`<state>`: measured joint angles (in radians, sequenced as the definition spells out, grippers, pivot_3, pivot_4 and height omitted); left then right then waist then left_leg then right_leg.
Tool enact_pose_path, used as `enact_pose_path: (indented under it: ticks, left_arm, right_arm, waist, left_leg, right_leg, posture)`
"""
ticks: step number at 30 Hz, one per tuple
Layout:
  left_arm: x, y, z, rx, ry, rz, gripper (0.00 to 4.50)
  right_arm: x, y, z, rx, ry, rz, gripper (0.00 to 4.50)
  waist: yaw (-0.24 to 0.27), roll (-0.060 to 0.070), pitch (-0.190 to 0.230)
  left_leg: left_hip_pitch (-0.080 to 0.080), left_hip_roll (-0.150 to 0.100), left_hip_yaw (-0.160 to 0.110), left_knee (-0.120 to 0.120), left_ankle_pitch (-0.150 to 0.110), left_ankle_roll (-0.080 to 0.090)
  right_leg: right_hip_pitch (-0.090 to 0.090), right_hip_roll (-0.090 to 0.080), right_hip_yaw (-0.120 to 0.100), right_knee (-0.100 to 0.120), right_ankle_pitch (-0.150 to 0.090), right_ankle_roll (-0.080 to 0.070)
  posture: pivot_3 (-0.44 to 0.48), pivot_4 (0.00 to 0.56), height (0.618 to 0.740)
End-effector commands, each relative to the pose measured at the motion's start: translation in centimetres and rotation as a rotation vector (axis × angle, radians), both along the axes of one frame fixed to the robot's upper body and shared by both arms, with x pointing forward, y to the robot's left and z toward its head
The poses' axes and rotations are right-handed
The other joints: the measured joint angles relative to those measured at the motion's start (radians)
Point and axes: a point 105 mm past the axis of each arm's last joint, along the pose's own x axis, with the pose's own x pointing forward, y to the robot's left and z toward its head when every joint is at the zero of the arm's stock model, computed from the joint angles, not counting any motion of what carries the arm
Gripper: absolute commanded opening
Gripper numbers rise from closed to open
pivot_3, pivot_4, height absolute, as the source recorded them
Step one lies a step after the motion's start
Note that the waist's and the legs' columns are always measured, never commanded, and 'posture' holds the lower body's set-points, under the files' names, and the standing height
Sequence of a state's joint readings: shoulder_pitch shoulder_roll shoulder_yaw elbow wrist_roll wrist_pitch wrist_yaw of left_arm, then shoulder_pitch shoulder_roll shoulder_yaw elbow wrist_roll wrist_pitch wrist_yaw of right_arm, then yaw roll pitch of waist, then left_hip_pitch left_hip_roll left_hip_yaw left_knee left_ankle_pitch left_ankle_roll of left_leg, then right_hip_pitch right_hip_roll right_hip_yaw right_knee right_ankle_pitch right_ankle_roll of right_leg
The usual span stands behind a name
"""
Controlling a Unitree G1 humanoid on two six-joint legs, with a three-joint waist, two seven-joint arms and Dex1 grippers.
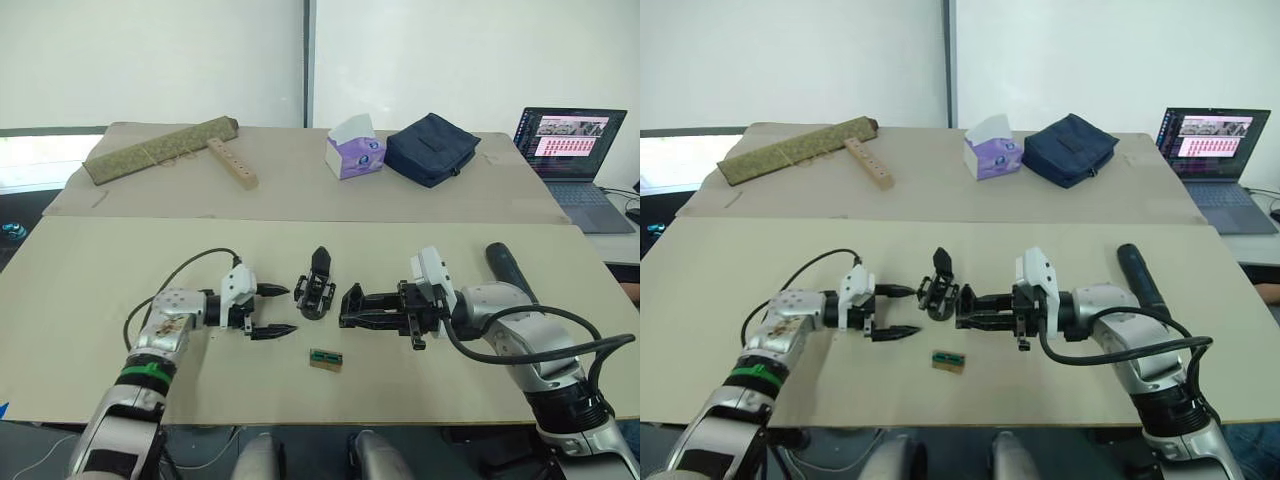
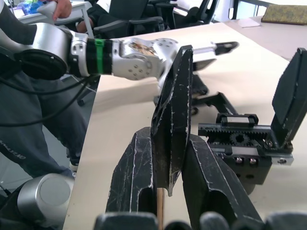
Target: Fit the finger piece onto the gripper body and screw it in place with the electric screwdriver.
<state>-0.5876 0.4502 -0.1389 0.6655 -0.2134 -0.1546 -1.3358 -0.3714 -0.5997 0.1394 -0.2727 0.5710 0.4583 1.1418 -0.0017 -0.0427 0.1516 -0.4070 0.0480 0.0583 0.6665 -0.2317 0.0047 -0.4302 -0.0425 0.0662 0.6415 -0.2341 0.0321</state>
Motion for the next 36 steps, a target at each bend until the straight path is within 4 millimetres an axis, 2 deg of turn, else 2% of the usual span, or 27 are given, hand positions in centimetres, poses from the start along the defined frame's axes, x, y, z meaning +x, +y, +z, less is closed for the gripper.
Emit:
enact_pose_path:
  ticks: [1, 8, 14, 18, 21, 24, 25, 32, 36]
  left_arm:
    - [0.7, -1.1, 0.5, -0.009, -0.045, -0.034, 4.50]
    - [1.1, -2.7, 0.3, -0.002, -0.050, -0.094, 4.50]
    - [1.4, -3.1, 0.2, 0.005, -0.049, -0.093, 4.50]
    - [1.2, -3.4, -0.3, 0.009, -0.028, -0.106, 4.50]
    - [1.0, -3.4, -0.8, 0.036, -0.027, -0.113, 3.74]
    - [1.2, -3.1, -1.1, 0.052, -0.031, -0.089, 2.40]
    - [1.3, -3.0, -1.3, 0.065, -0.036, -0.082, 2.28]
    - [1.1, -2.8, -1.8, 0.078, -0.032, -0.064, 2.29]
    - [0.9, -2.9, -2.0, 0.076, -0.021, -0.061, 2.29]
  right_arm:
    - [-0.5, 0.2, 1.2, 0.018, -0.063, -0.005, 0.38]
    - [-0.6, 0.3, 1.2, 0.006, -0.078, -0.024, 0.38]
    - [-0.3, 0.6, 1.4, 0.007, -0.101, -0.032, 0.38]
    - [0.5, 1.6, 1.6, 0.025, -0.129, -0.029, 0.38]
    - [1.0, 2.5, 1.8, 0.035, -0.155, -0.012, 0.38]
    - [1.5, 3.3, 2.0, 0.054, -0.172, -0.003, 0.38]
    - [1.7, 3.6, 1.9, 0.054, -0.176, -0.003, 0.38]
    - [3.6, 5.2, 1.2, 0.033, -0.230, -0.054, 0.38]
    - [3.9, 5.6, 0.4, 0.005, -0.251, -0.057, 0.38]
  waist:
    - [0.000, 0.000, 0.000]
    - [-0.001, 0.000, 0.000]
    - [0.000, 0.000, 0.000]
    - [-0.001, 0.000, 0.000]
    - [0.000, 0.000, 0.000]
    - [0.001, 0.000, 0.000]
    - [0.001, 0.000, 0.000]
    - [-0.001, 0.000, -0.001]
    - [0.002, 0.000, -0.001]
  left_leg:
    - [0.000, 0.000, 0.000, 0.000, 0.000, 0.000]
    - [0.000, 0.000, 0.000, 0.001, 0.000, 0.000]
    - [0.000, -0.001, -0.001, 0.002, 0.000, 0.000]
    - [0.001, 0.000, -0.001, 0.002, 0.000, 0.000]
    - [0.002, 0.000, -0.002, 0.002, 0.000, 0.000]
    - [0.001, -0.001, -0.002, 0.002, 0.000, 0.000]
    - [0.001, -0.001, -0.002, 0.003, 0.000, 0.000]
    - [0.002, -0.001, -0.003, 0.004, 0.000, 0.000]
    - [0.003, -0.001, -0.003, 0.004, 0.000, 0.000]
  right_leg:
    - [0.000, 0.000, 0.000, 0.000, 0.000, 0.000]
    - [0.001, 0.000, 0.000, 0.000, 0.000, 0.001]
    - [0.002, 0.000, 0.000, 0.000, 0.000, 0.001]
    - [0.002, 0.000, 0.000, 0.000, 0.001, 0.001]
    - [0.003, 0.000, -0.001, 0.000, 0.001, 0.001]
    - [0.004, 0.000, -0.001, 0.000, 0.001, 0.001]
    - [0.004, 0.000, -0.001, 0.000, 0.001, 0.001]
    - [0.005, 0.000, -0.002, 0.001, 0.001, 0.001]
    - [0.006, 0.000, -0.002, 0.001, 0.001, 0.001]
  posture:
    - [0.000, 0.150, 0.740]
    - [0.000, 0.150, 0.740]
    - [0.000, 0.150, 0.740]
    - [0.000, 0.150, 0.740]
    - [0.000, 0.150, 0.740]
    - [0.000, 0.150, 0.740]
    - [0.000, 0.150, 0.740]
    - [0.000, 0.150, 0.740]
    - [0.000, 0.150, 0.740]
